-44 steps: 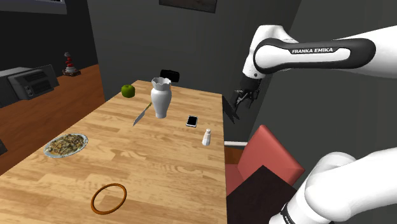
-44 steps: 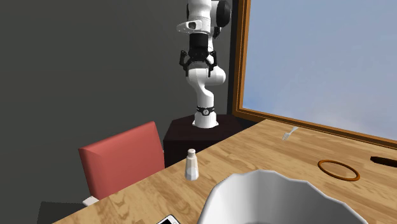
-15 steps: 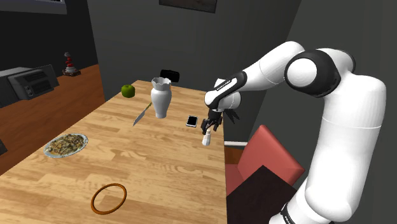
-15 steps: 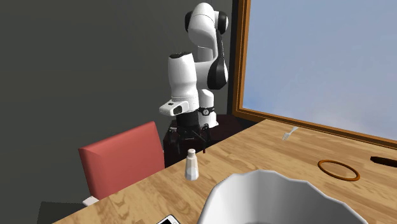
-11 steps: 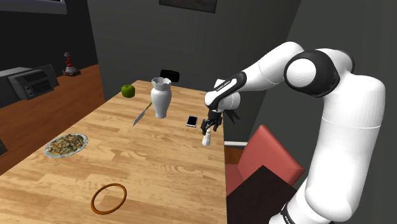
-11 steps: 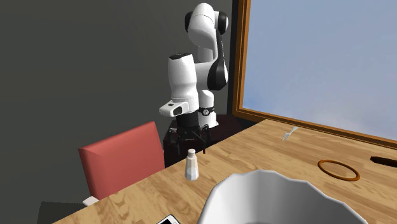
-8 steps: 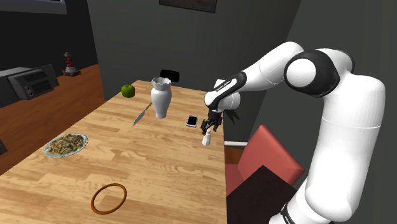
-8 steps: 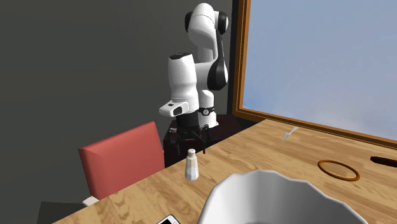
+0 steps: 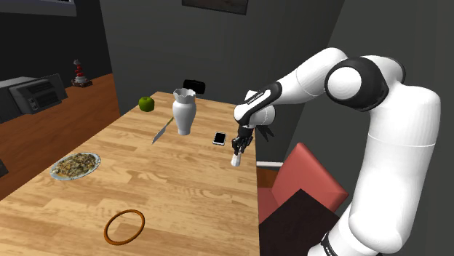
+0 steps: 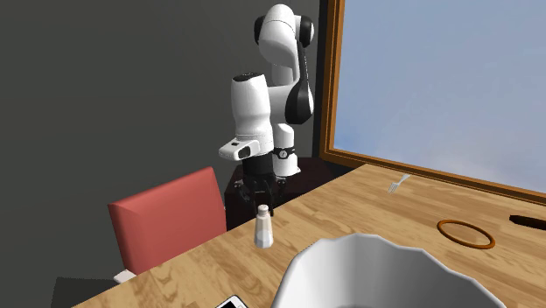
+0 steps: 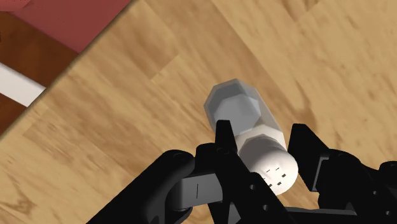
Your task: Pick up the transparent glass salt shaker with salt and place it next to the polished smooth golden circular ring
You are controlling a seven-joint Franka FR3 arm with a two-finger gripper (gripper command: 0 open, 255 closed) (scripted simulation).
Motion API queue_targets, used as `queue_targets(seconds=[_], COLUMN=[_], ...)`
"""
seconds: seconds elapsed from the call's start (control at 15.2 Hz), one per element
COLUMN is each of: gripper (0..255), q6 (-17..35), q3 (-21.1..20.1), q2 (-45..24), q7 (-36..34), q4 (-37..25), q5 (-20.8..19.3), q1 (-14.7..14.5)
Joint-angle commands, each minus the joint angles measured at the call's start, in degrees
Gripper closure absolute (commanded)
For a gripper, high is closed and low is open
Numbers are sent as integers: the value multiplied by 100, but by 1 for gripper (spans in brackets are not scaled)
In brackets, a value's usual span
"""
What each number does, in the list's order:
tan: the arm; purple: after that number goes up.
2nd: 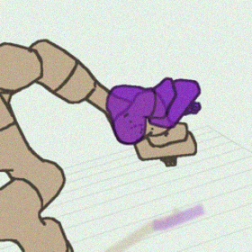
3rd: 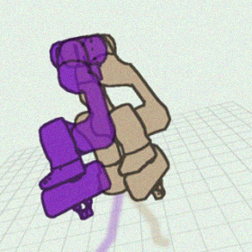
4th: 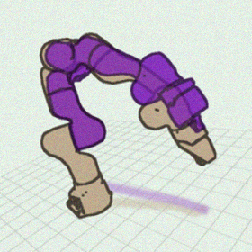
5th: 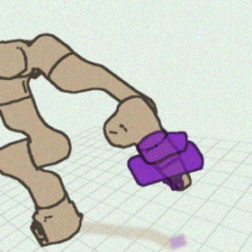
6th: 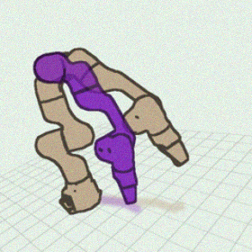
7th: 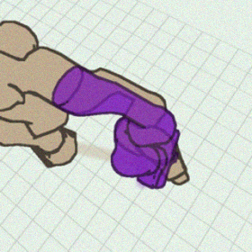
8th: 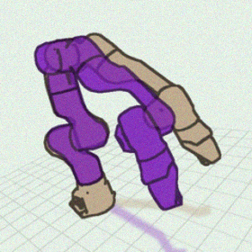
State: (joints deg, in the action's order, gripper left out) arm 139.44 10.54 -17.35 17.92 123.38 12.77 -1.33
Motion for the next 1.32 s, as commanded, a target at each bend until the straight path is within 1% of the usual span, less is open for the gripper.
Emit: queue_targets(seconds=[0.0, 0.07, 1.25], gripper=[255, 255, 255], q6=[-1, 0, -1196], q3=[0, 0, 132], q2=[-2, -1, 909], q7=[0, 1, -362], q4=[1, 2, -325], q5=[0, 0, -417], q1=[0, 1, -77])
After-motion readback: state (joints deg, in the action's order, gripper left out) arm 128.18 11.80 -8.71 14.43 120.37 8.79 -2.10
